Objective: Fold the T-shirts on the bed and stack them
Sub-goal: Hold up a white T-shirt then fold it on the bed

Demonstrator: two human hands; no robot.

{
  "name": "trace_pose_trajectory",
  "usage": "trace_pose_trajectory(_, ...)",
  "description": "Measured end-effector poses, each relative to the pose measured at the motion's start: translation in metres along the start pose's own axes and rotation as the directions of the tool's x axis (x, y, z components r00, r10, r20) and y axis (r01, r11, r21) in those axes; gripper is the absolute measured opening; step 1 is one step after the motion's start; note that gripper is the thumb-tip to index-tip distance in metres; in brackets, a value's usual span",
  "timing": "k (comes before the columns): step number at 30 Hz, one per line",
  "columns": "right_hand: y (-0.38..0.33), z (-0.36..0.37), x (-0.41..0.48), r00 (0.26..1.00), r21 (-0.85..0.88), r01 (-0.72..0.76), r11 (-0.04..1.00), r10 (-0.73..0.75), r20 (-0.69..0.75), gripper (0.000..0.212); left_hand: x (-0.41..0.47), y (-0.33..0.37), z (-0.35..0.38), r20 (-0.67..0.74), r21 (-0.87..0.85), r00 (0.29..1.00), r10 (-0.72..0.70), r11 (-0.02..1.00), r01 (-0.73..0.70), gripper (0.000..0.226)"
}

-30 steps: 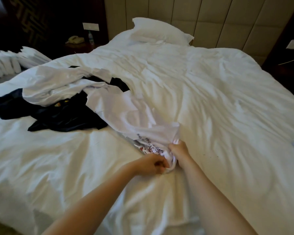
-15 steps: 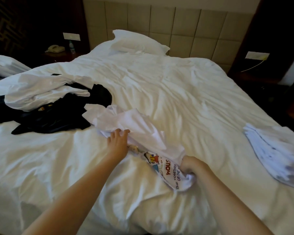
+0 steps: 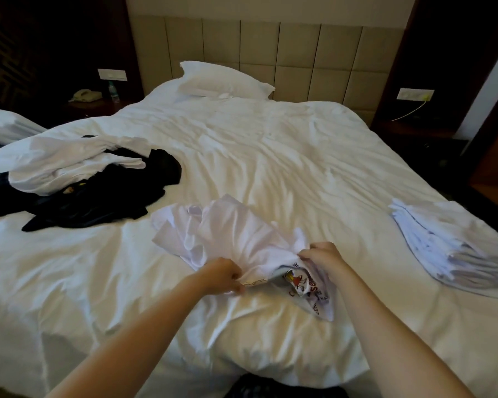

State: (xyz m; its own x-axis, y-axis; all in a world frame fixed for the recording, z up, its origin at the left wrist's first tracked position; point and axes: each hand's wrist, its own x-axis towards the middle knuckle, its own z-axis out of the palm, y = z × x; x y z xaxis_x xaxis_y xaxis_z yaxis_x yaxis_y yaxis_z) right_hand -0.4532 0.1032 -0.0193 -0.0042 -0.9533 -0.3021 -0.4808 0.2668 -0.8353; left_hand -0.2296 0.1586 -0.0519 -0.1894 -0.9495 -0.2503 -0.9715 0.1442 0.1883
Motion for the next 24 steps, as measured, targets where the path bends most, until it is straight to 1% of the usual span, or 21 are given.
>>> trace_pose_trajectory(2,-0.001,-0.001,-0.005,0.983,-0.295,0.019,0.955,-0.072,-0.170,0.008,-0.005,0.002,-0.001,-0.062,-0.008,0.996,0.070,0.997,-0.071,0.045)
trace_pose_trajectory(3,-0.002,-0.003,-0.007,0.964,-0.397,-0.018,0.918,-0.090,-0.251,0.012,-0.009,0.001,-0.003,-0.108,-0.060,0.991,0.077,0.995,-0.083,0.044)
trace_pose_trajectory(5,-0.004,-0.008,-0.012,0.937,-0.534,-0.101,0.840,-0.101,-0.335,0.020,-0.014,-0.001,-0.009,-0.237,-0.168,0.971,0.042,0.982,-0.083,0.034)
trace_pose_trajectory(7,-0.008,-0.009,-0.016,0.943,-0.669,-0.119,0.734,-0.128,-0.308,0.028,-0.016,0.004,-0.020,-0.408,-0.273,0.912,-0.033,0.958,-0.087,0.022)
trace_pose_trajectory(8,-0.011,-0.008,-0.018,0.954,-0.712,-0.078,0.698,-0.154,-0.256,0.036,-0.017,0.011,-0.028,-0.471,-0.327,0.880,-0.057,0.938,-0.114,0.022)
trace_pose_trajectory(9,-0.012,-0.006,-0.020,0.964,-0.725,0.009,0.688,-0.198,-0.175,0.046,-0.017,0.019,-0.035,-0.499,-0.377,0.863,-0.072,0.915,-0.142,0.024)
trace_pose_trajectory(10,-0.015,-0.003,-0.022,0.962,-0.703,0.139,0.697,-0.264,-0.072,0.057,-0.016,0.026,-0.043,-0.498,-0.420,0.864,-0.078,0.893,-0.162,0.028)
trace_pose_trajectory(11,-0.019,0.000,-0.025,0.943,-0.639,0.282,0.716,-0.329,0.047,0.066,-0.015,0.034,-0.050,-0.484,-0.465,0.872,-0.074,0.866,-0.184,0.033)
trace_pose_trajectory(12,-0.026,0.003,-0.032,0.912,-0.529,0.403,0.746,-0.373,0.169,0.072,-0.013,0.041,-0.055,-0.463,-0.521,0.884,-0.067,0.827,-0.210,0.036)
trace_pose_trajectory(13,-0.035,0.005,-0.042,0.876,-0.382,0.475,0.792,-0.388,0.286,0.073,-0.013,0.048,-0.061,-0.441,-0.585,0.896,-0.058,0.776,-0.238,0.036)
trace_pose_trajectory(14,-0.043,0.008,-0.050,0.829,-0.217,0.503,0.837,-0.397,0.394,0.067,-0.014,0.055,-0.066,-0.416,-0.645,0.908,-0.039,0.716,-0.265,0.035)
trace_pose_trajectory(15,-0.049,0.010,-0.055,0.788,-0.085,0.499,0.862,-0.412,0.457,0.055,-0.015,0.061,-0.071,-0.396,-0.683,0.918,-0.008,0.671,-0.289,0.034)
trace_pose_trajectory(16,-0.052,0.012,-0.058,0.779,0.010,0.481,0.877,-0.432,0.454,0.040,-0.015,0.066,-0.074,-0.381,-0.691,0.924,0.028,0.656,-0.305,0.032)
trace_pose_trajectory(17,-0.052,0.015,-0.056,0.808,0.065,0.449,0.891,-0.436,0.396,0.028,-0.016,0.071,-0.076,-0.370,-0.680,0.927,0.062,0.662,-0.316,0.029)
trace_pose_trajectory(18,-0.053,0.016,-0.053,0.858,0.086,0.409,0.908,-0.415,0.302,0.017,-0.017,0.074,-0.076,-0.373,-0.669,0.924,0.085,0.666,-0.331,0.023)
trace_pose_trajectory(19,-0.051,0.016,-0.049,0.910,0.035,0.369,0.929,-0.368,0.189,0.011,-0.016,0.075,-0.076,-0.386,-0.669,0.918,0.089,0.658,-0.345,0.013)
trace_pose_trajectory(20,-0.049,0.016,-0.045,0.942,-0.007,0.325,0.946,-0.323,0.087,0.013,-0.015,0.073,-0.074,-0.410,-0.672,0.909,0.075,0.649,-0.356,0.010)
trace_pose_trajectory(21,-0.046,0.015,-0.041,0.962,0.012,0.274,0.962,-0.274,-0.004,0.017,-0.013,0.068,-0.071,-0.440,-0.673,0.897,0.040,0.646,-0.359,0.023)
trace_pose_trajectory(22,-0.045,0.013,-0.040,0.971,0.116,0.236,0.965,-0.230,-0.064,0.020,-0.012,0.061,-0.068,-0.469,-0.662,0.883,-0.007,0.664,-0.346,0.036)
trace_pose_trajectory(23,-0.045,0.011,-0.038,0.973,0.239,0.220,0.946,-0.196,-0.121,0.023,-0.012,0.054,-0.065,-0.492,-0.628,0.869,-0.052,0.713,-0.313,0.047)
trace_pose_trajectory(24,-0.045,0.007,-0.036,0.968,0.317,0.228,0.921,-0.177,-0.180,0.030,-0.011,0.046,-0.061,-0.499,-0.561,0.862,-0.088,0.791,-0.244,0.056)
